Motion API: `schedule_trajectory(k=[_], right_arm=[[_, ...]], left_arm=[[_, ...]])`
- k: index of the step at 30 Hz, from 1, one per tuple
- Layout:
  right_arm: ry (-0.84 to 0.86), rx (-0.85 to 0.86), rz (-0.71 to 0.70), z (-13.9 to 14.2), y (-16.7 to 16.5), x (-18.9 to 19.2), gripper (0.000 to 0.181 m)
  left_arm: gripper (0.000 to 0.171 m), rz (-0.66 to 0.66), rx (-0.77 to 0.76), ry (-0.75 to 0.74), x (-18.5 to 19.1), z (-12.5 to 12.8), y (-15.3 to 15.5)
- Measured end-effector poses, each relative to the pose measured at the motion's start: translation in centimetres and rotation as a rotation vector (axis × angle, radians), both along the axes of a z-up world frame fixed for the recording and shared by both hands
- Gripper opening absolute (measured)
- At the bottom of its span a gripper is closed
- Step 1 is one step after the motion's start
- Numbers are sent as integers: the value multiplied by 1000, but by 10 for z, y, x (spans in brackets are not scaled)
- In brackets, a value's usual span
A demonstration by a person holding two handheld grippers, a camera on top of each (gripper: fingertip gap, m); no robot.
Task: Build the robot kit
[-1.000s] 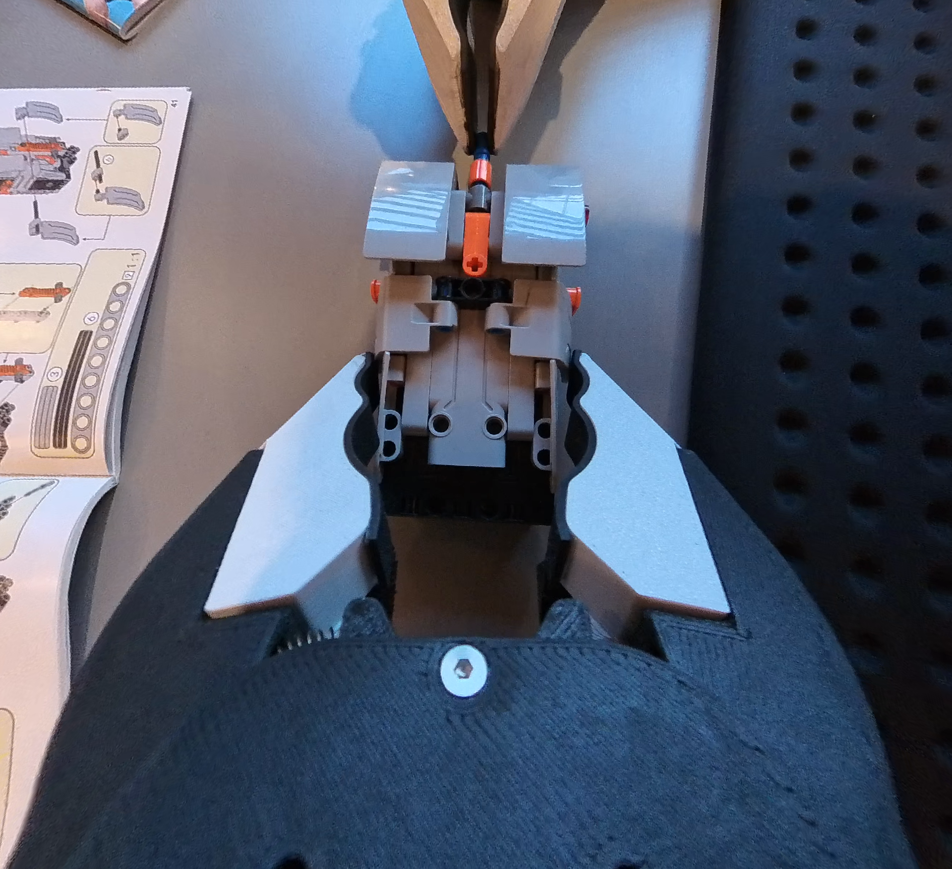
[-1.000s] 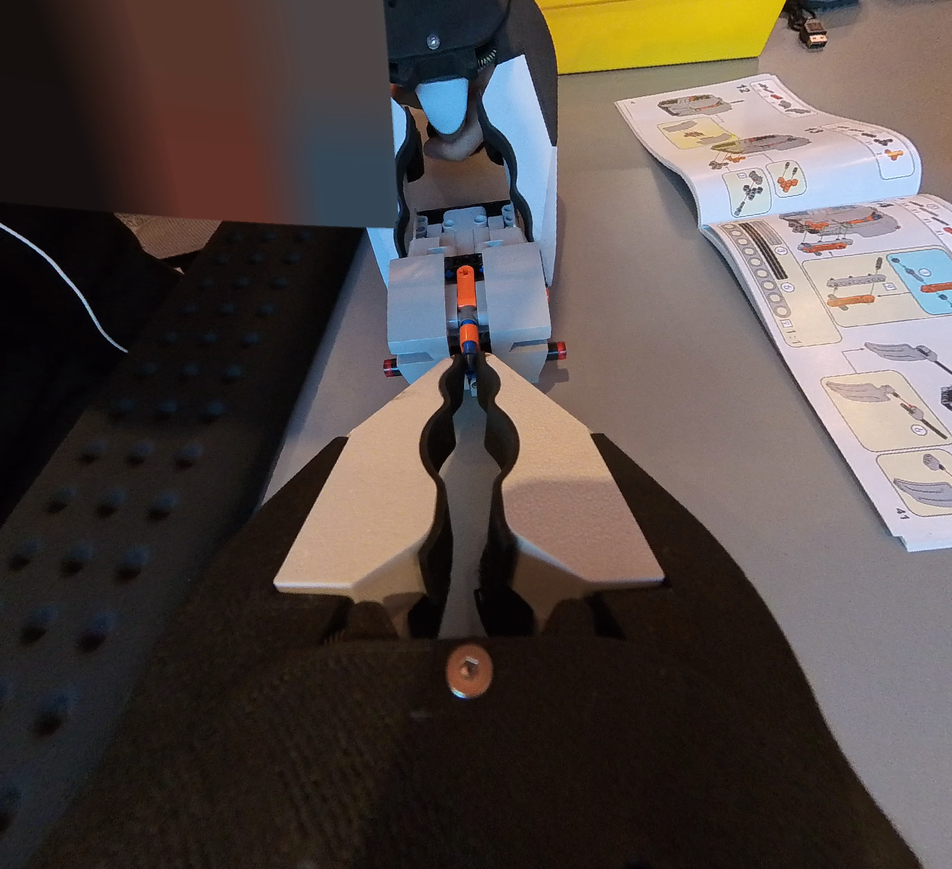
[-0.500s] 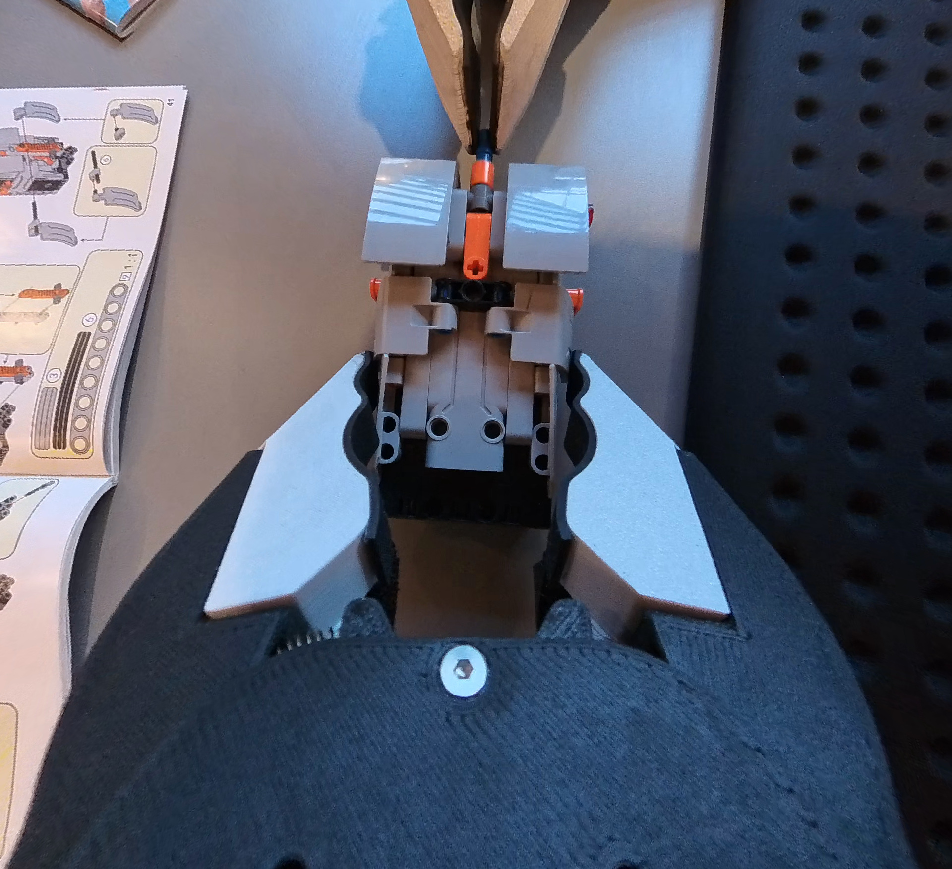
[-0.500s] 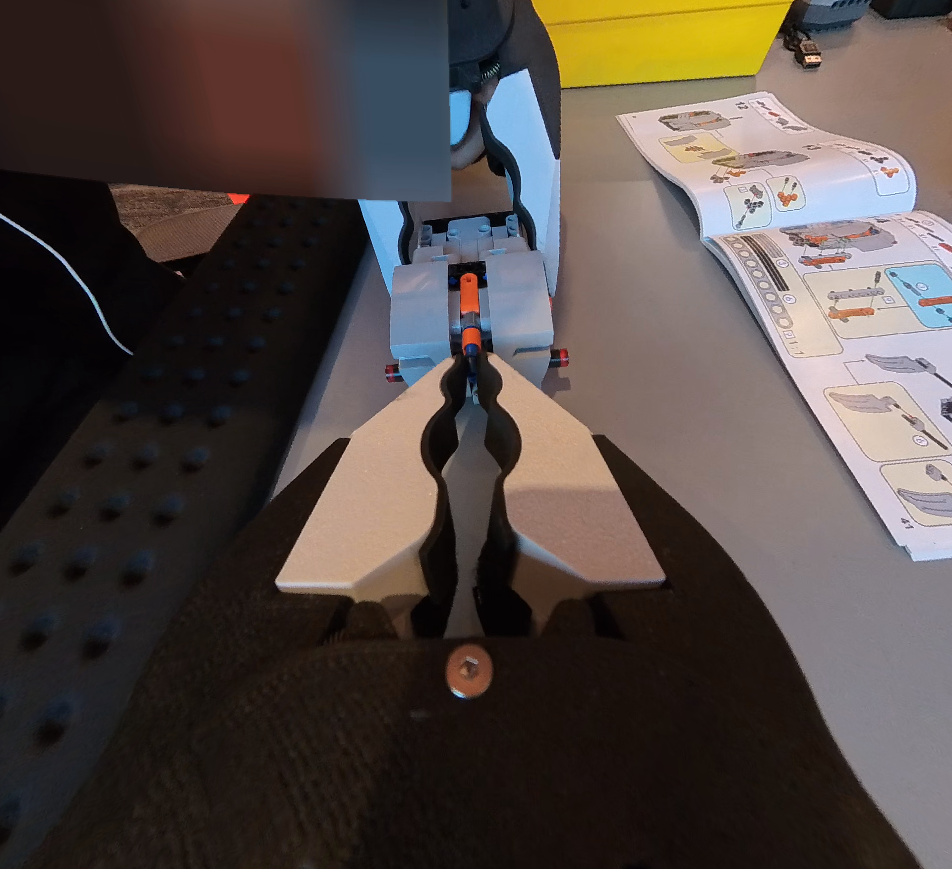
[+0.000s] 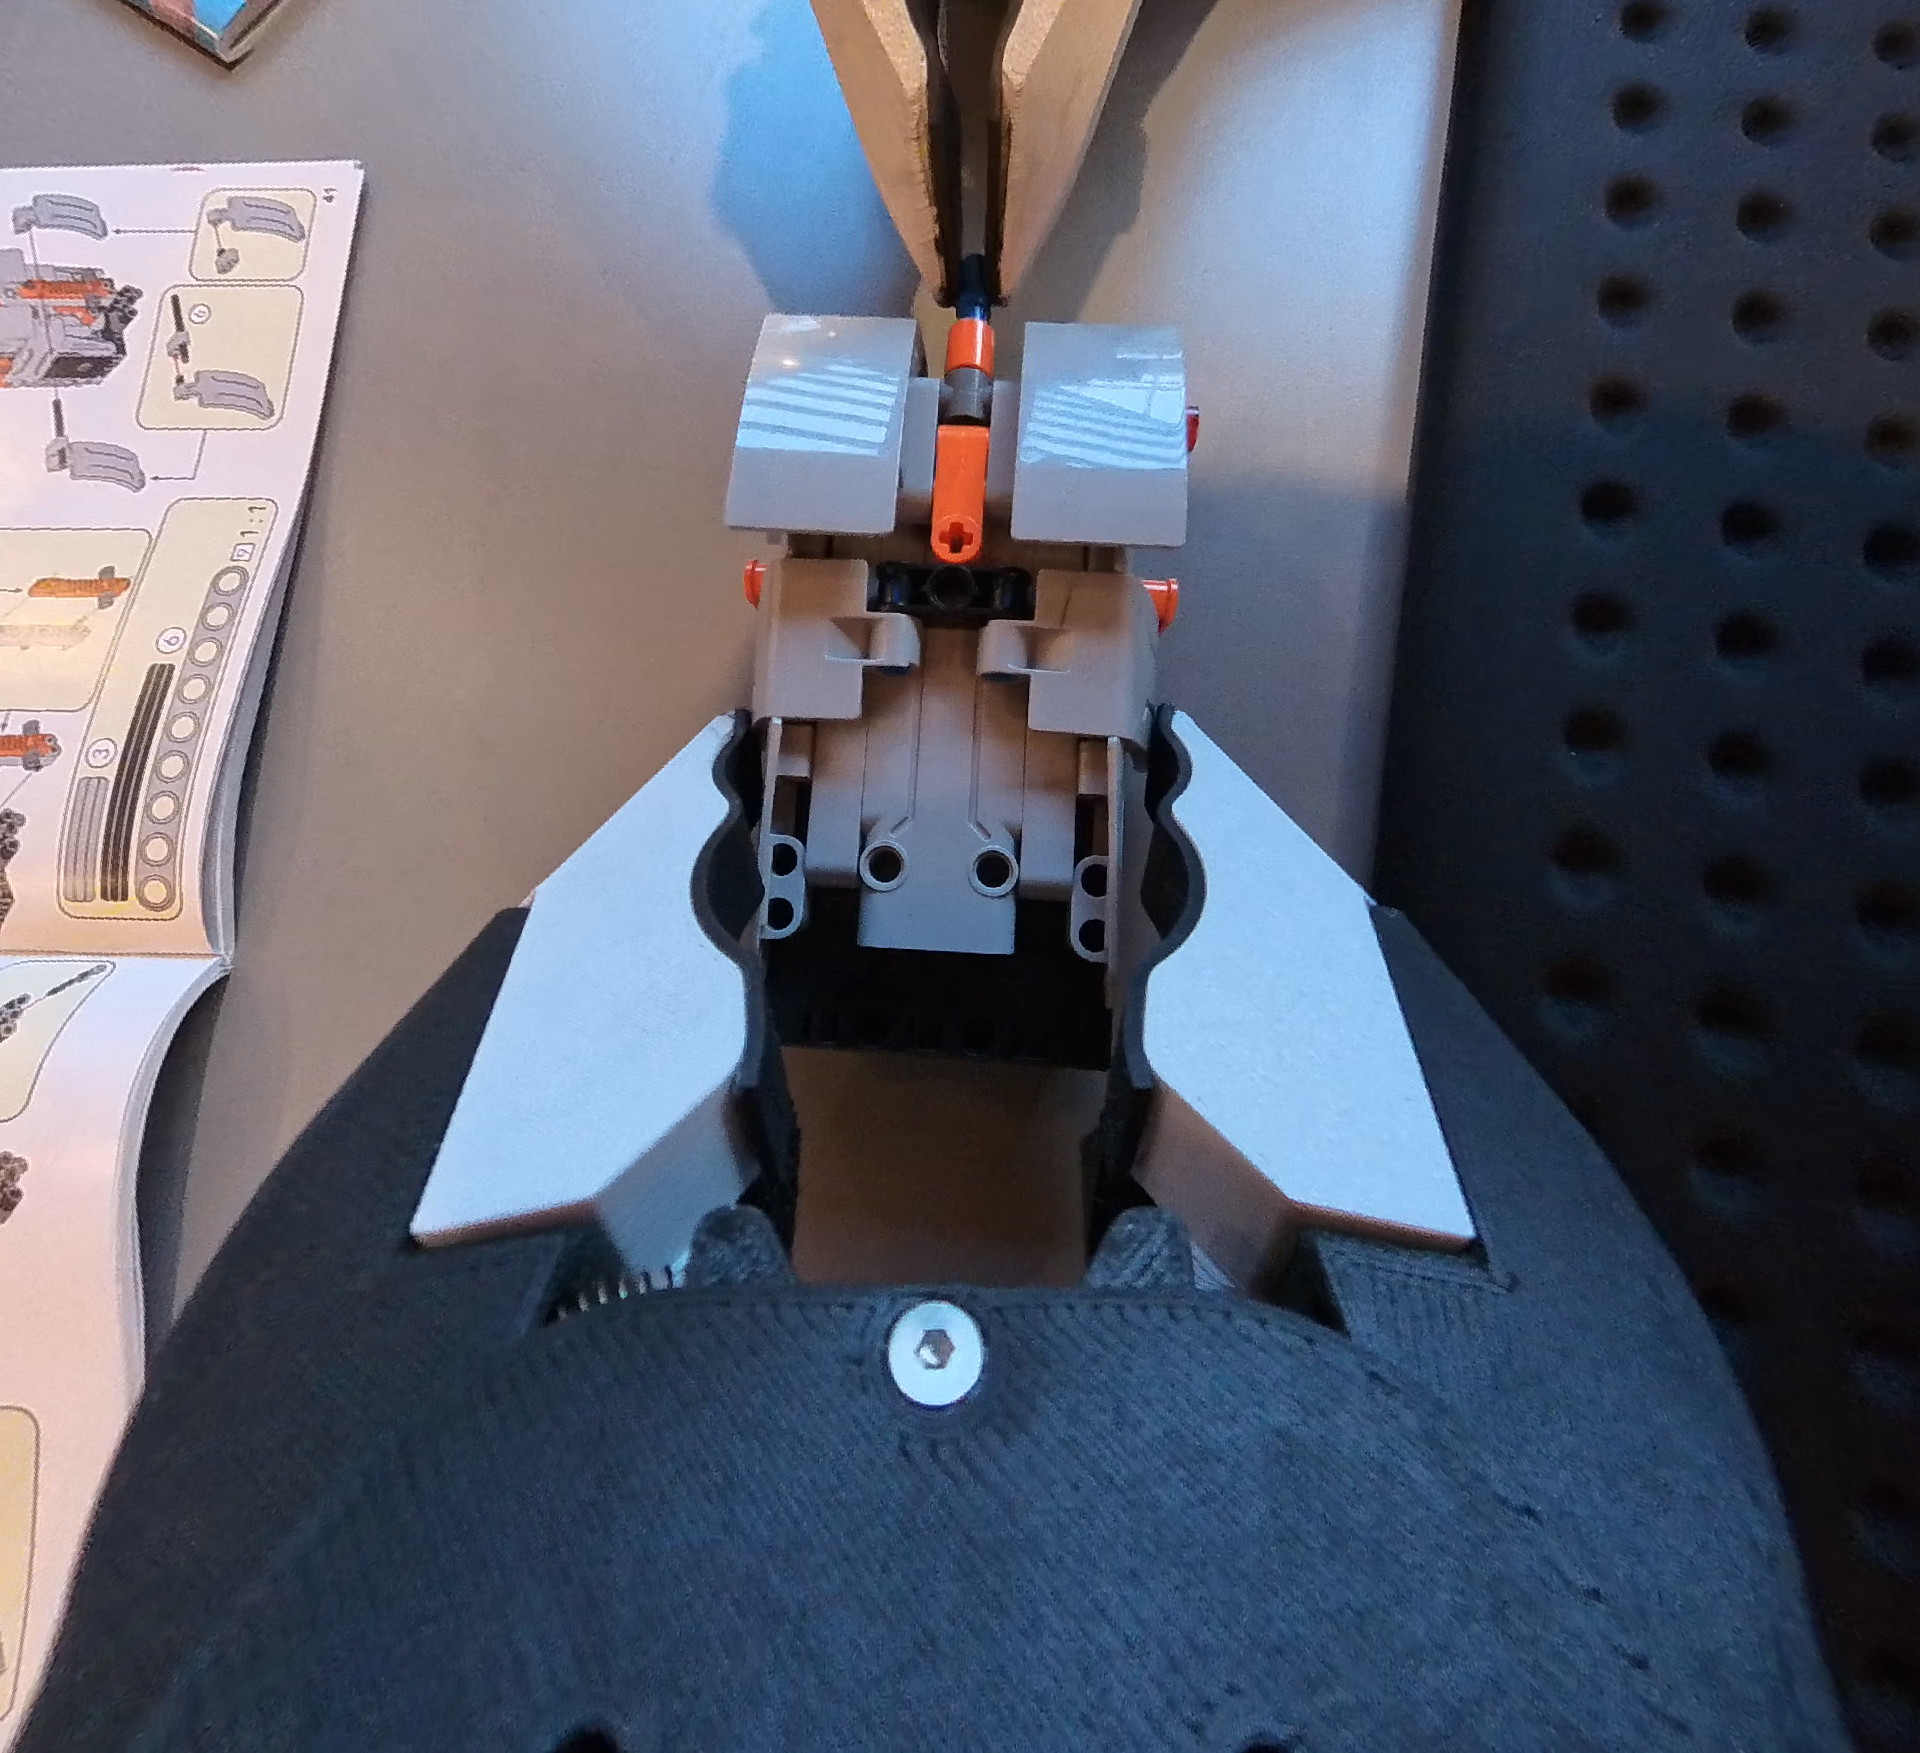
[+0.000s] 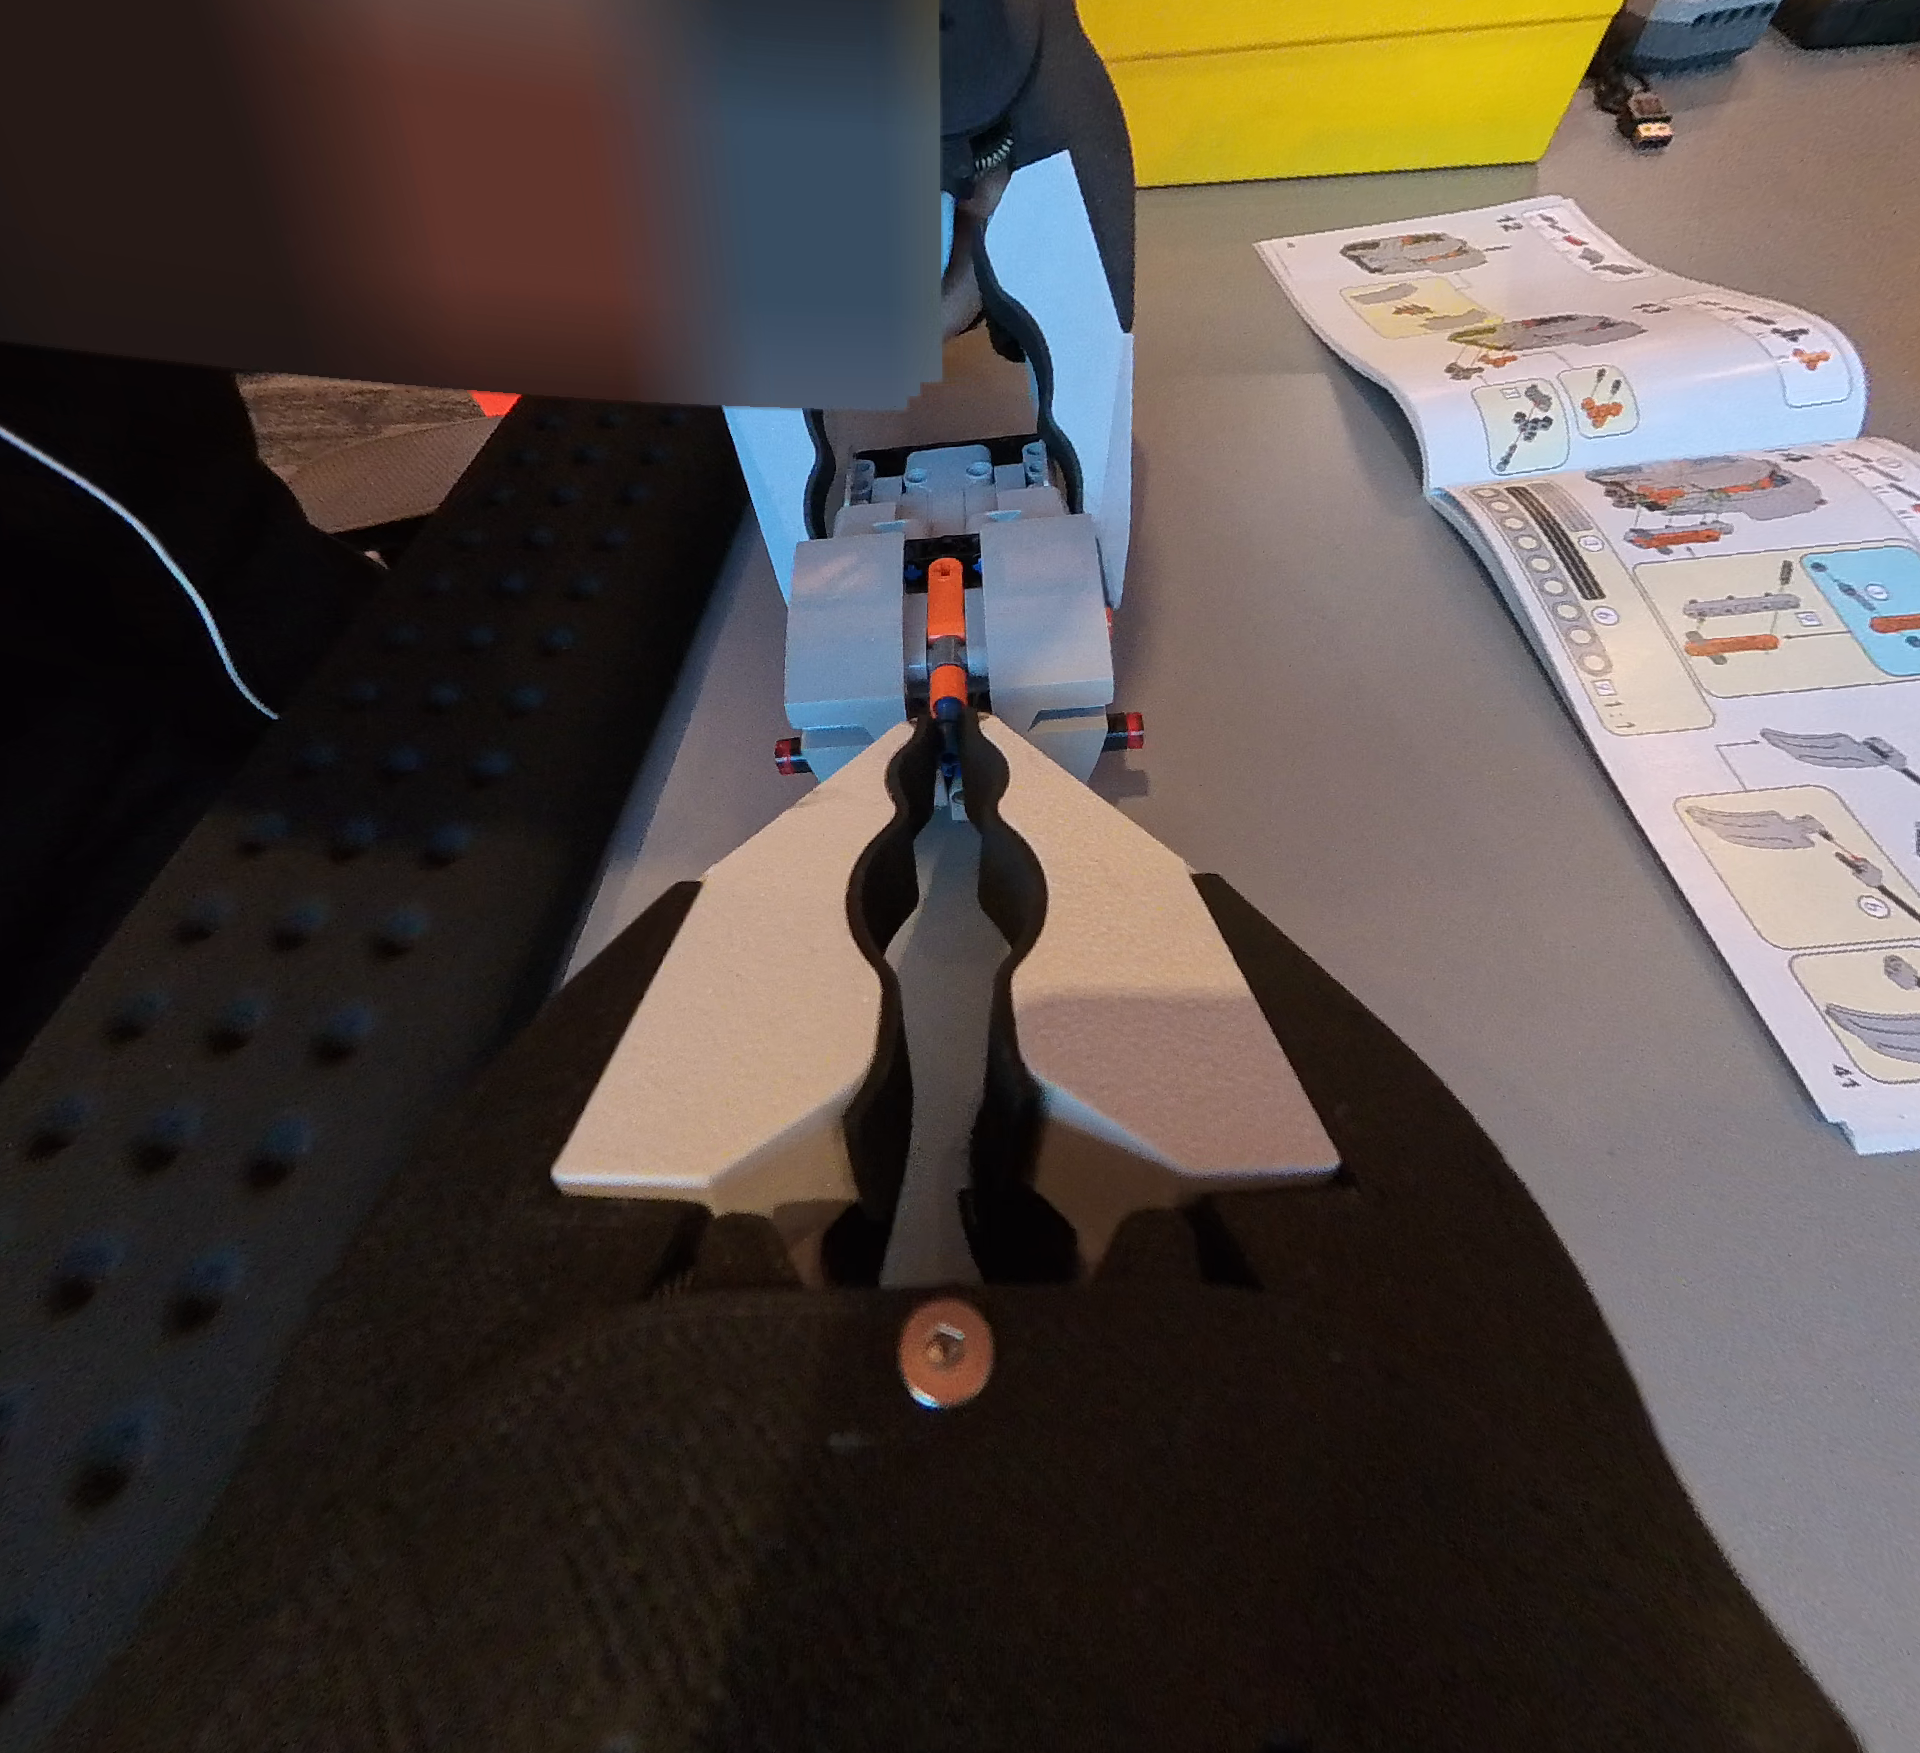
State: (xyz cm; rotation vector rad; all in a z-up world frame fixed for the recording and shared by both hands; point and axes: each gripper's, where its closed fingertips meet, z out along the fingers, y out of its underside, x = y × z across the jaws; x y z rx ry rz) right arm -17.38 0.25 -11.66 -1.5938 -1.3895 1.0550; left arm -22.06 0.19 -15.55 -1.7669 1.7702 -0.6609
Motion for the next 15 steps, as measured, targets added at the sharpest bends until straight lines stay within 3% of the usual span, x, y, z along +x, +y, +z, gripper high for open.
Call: schedule_trajectory(k=[6,10,15], right_arm=[[46,-2,-2,7,1,10,0],[6,-4,8,1,-1,7,11],[-17,0,8,-2,-1,5,2]], left_arm=[[72,1,1,-25,1,1,-1],[72,2,-3,-30,1,1,-1],[72,2,-6,-38,1,1,-1]])
